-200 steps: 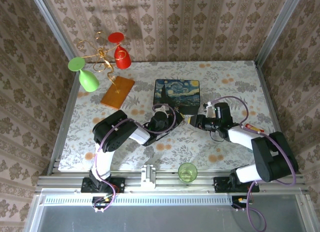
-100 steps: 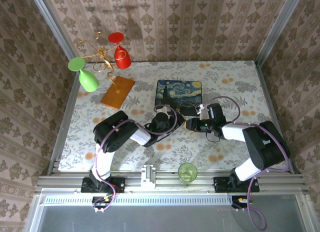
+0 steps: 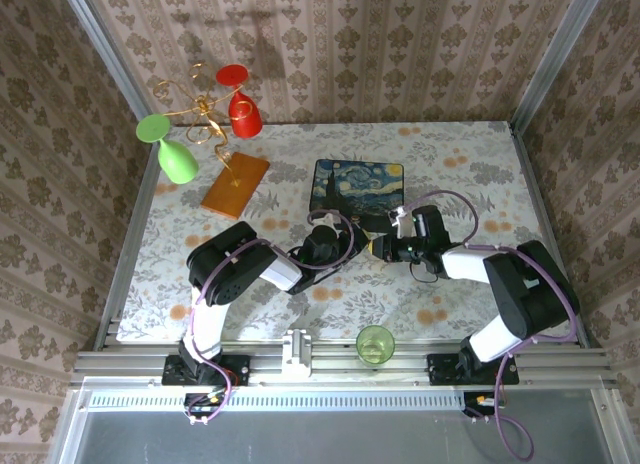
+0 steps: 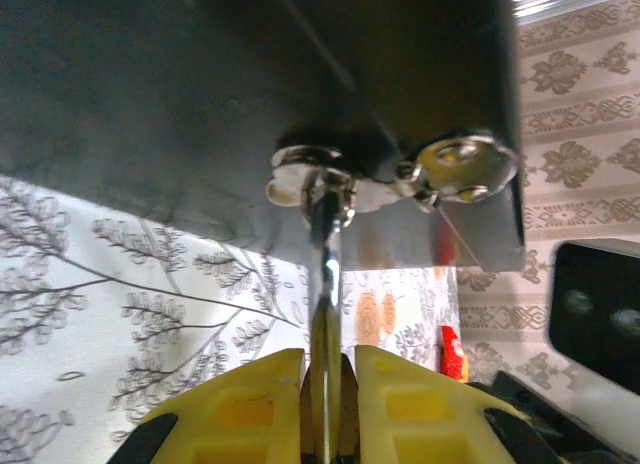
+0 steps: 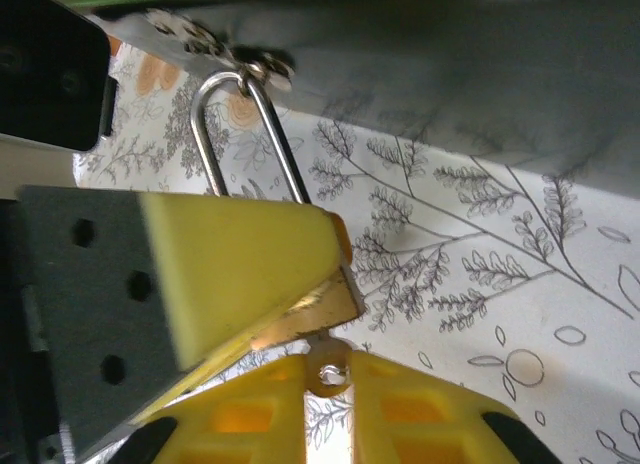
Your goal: Unlock the padlock with the key
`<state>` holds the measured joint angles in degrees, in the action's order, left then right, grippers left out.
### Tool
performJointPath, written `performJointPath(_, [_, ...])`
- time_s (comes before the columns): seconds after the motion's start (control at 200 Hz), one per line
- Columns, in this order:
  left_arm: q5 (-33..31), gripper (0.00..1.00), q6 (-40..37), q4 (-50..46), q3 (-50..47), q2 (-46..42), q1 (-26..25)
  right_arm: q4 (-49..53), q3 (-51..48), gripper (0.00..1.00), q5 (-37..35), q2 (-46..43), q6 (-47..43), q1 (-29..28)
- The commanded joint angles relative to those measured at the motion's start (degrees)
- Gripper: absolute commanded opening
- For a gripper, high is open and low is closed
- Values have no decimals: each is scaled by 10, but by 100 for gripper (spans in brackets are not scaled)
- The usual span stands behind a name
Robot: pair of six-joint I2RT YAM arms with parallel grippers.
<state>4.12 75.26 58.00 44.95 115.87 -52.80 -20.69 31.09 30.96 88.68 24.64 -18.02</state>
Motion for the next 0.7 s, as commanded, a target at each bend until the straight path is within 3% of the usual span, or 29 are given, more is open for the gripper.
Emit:
performJointPath(0.0, [19,0,4,53,6,-21,-9,-10,-9,16,-77,-37,-28,-33])
performJointPath(0.075, [19,0,4,55,3,-22,-9,13,-5,19,-118,-49,-42,-48])
performJointPath(0.135, [19,0,4,56,2,-23,-8,46,8,26,-125,-45,-49,-46])
performJointPath(0.27, [18,0,5,58,-2,-24,-5,80,14,30,-135,-55,-51,-45])
performJointPath(0.695, [24,0,3,60,-9,-34,0,159,27,39,-204,-85,-145,-90])
